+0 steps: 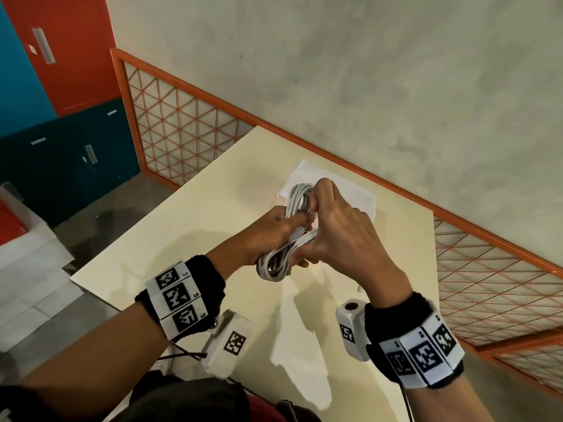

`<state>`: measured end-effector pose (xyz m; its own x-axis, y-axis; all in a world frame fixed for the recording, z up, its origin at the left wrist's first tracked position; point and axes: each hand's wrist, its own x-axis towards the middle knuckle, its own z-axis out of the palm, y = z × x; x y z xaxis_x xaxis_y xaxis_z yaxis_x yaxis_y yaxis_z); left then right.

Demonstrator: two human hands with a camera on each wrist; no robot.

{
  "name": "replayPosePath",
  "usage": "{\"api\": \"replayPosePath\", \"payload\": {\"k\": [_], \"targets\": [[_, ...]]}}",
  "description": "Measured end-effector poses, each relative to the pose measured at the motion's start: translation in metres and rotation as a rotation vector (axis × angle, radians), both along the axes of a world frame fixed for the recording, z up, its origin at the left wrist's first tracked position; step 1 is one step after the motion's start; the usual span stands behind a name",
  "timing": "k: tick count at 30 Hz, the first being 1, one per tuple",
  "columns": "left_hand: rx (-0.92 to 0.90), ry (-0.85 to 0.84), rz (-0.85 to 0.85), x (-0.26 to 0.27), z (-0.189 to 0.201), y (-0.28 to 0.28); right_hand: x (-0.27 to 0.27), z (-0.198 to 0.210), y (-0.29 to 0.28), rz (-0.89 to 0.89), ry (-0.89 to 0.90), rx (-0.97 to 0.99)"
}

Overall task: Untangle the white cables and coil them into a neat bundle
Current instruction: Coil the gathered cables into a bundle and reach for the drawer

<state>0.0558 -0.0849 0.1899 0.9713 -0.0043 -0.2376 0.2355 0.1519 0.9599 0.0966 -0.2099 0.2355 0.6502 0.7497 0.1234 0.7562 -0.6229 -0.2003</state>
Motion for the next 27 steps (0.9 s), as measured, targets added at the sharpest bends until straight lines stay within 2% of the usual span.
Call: {"api": "replayPosePath", "payload": {"k": [9,16,21,24,27], "targets": [[0.124,0.032,-0.236,-0.004,-0.009,0.004,-0.005,-0.008,0.0,-0.059,0.034,-0.076],[0.113,0.015,-0.124,-0.004,-0.019,-0.002,0.001,-0.023,-0.004,-0.097,0.107,-0.007],[0.215,0.001,-0.085,0.0,-0.021,0.003,0.018,-0.021,-0.021,-0.056,0.331,0.22],[0.138,0.032,-0.142,-0.002,-0.023,0.009,0.03,-0.018,-0.034,-0.052,0.51,0.233],[0.051,0.047,-0.168,-0.003,-0.023,0.012,0.038,-0.02,-0.043,-0.002,0.68,0.127]]}}
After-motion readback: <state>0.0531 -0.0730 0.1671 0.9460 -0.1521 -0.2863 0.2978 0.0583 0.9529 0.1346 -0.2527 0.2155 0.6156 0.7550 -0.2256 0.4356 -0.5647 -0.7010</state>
